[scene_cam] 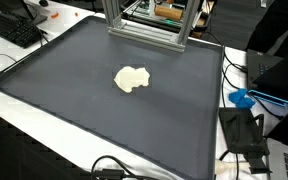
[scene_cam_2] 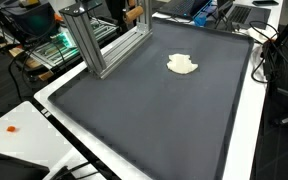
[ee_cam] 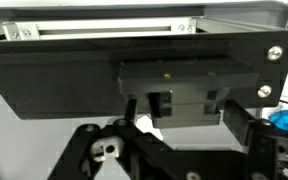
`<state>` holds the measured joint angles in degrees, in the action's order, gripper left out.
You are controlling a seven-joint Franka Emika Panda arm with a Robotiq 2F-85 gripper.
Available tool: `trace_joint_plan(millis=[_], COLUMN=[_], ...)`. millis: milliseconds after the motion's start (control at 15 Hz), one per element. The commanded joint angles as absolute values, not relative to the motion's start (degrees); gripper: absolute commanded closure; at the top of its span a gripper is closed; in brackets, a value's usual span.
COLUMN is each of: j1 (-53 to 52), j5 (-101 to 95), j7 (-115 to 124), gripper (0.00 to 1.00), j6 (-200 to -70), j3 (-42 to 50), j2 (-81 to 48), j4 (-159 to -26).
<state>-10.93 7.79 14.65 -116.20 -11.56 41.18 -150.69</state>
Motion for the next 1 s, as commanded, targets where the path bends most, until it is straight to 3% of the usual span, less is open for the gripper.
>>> trace_joint_plan(millis=[0, 933], j1=[-10.0, -4.5], j5=[6.5, 1.6], j7=[12.8, 13.6], gripper=[0.0, 0.0], j6=[-115.8, -125.3], j3=[-11.8, -11.4], j2=[40.8, 20.7], j4=[-148.7, -135.4])
